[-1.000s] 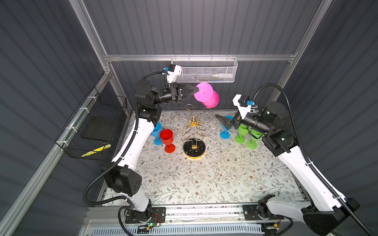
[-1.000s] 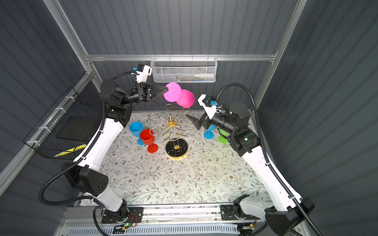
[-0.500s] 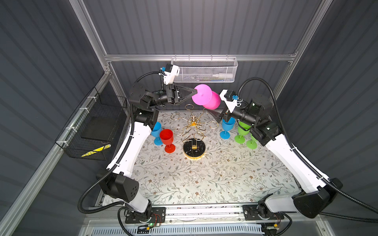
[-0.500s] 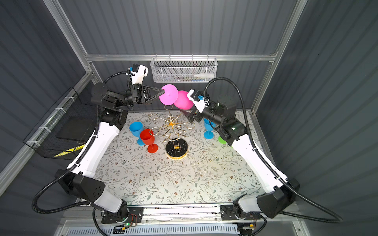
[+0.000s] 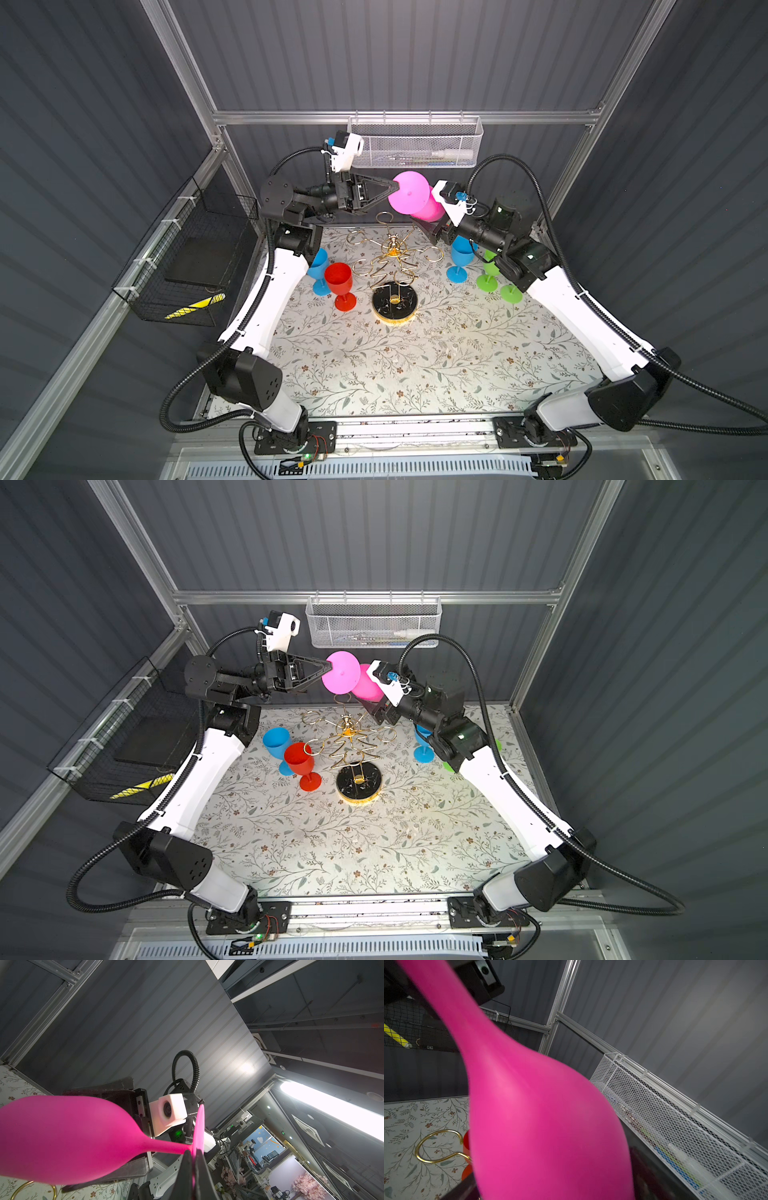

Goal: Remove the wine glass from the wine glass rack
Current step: 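Hold the pink glass up with the left gripper while the right gripper reaches to it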

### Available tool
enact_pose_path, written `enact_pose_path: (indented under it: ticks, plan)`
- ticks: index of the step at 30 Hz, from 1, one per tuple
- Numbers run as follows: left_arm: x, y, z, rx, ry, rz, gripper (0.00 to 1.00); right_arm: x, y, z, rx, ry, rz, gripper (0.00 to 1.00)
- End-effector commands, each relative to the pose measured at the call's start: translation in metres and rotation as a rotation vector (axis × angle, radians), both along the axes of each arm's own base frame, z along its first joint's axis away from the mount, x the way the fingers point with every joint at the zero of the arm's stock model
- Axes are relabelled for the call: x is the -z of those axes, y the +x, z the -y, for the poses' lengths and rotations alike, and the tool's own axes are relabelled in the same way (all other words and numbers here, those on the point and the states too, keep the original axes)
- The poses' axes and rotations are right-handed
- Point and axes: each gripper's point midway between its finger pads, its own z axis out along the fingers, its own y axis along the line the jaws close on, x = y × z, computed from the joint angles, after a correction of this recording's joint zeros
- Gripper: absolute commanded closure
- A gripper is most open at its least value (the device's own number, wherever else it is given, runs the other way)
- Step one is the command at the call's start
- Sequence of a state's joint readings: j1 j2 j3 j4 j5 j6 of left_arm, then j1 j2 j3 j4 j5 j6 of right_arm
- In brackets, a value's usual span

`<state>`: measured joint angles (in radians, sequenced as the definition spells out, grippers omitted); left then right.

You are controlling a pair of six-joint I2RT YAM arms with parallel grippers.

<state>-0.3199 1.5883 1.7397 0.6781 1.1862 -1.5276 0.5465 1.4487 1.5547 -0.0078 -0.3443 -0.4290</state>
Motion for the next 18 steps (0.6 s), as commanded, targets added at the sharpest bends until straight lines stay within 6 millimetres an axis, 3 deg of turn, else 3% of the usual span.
enact_pose_path:
  ticks: [1,4,7,10,12,18]
  plan:
    - [-0.005,-0.010,-0.001,0.026,-0.003,0.036,1.00,-0.008,0.001,0.011,0.065,0.027,0.010,0.17]
    - [-0.005,-0.008,-0.001,0.026,-0.005,0.040,1.00,-0.007,-0.004,0.015,0.073,0.027,0.001,0.20]
    - [-0.006,-0.007,0.000,0.023,-0.007,0.052,0.89,-0.001,-0.011,0.019,0.077,0.024,-0.023,0.24]
    - [-0.003,-0.005,0.000,0.015,-0.003,0.066,0.65,0.007,-0.020,0.023,0.078,0.025,-0.062,0.28]
    - [0.002,-0.001,0.002,0.005,0.005,0.073,0.54,0.015,-0.027,0.028,0.086,0.023,-0.099,0.30]
    - [0.018,0.009,0.003,-0.065,0.036,0.160,0.45,0.041,-0.044,0.054,0.173,-0.018,-0.236,0.34]
